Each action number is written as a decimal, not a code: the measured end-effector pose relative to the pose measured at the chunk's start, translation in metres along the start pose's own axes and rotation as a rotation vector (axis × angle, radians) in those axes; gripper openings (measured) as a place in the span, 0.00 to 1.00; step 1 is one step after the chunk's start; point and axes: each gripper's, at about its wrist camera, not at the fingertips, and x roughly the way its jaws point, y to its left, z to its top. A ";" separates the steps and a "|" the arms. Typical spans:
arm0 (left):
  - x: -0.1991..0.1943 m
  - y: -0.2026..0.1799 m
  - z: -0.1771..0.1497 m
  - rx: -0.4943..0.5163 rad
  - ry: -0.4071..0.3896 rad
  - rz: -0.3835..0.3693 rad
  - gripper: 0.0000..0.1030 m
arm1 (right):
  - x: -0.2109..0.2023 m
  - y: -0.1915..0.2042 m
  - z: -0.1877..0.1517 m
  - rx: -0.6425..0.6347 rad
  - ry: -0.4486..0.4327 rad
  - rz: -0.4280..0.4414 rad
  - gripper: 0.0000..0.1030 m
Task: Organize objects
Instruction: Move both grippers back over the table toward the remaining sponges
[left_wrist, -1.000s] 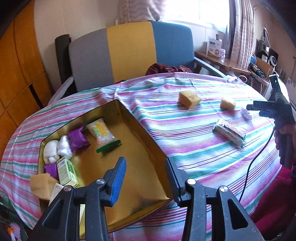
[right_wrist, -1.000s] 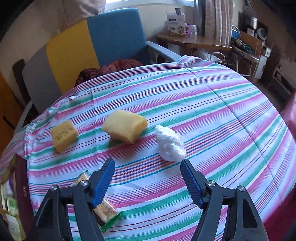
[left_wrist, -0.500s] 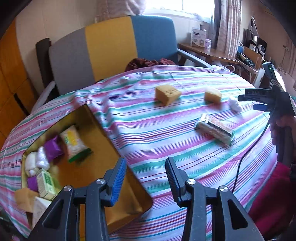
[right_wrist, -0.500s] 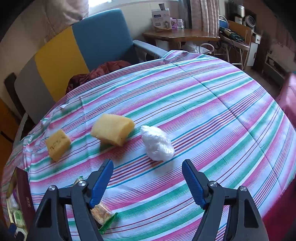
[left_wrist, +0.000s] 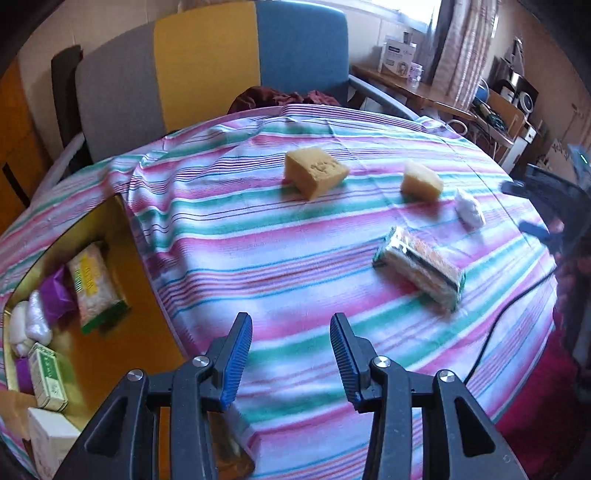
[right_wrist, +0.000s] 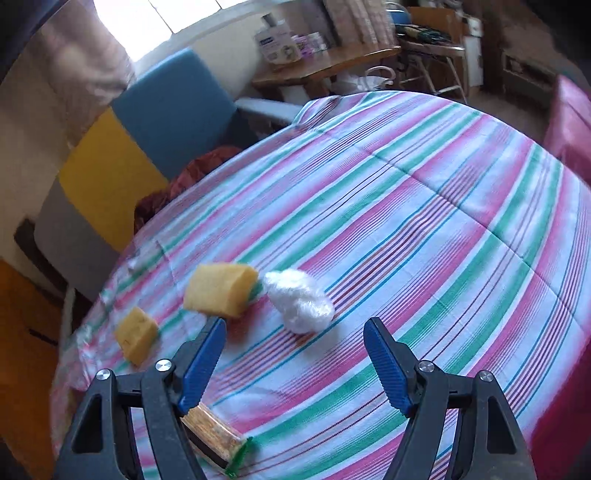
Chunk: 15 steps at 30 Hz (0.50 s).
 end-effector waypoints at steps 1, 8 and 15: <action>0.005 0.001 0.006 -0.017 0.011 -0.009 0.43 | -0.002 -0.006 0.002 0.038 -0.010 0.010 0.78; 0.039 0.003 0.045 -0.123 0.075 -0.067 0.46 | -0.001 -0.021 0.004 0.149 0.011 0.064 0.79; 0.073 0.002 0.085 -0.232 0.107 -0.126 0.72 | 0.001 -0.022 0.003 0.177 0.025 0.114 0.81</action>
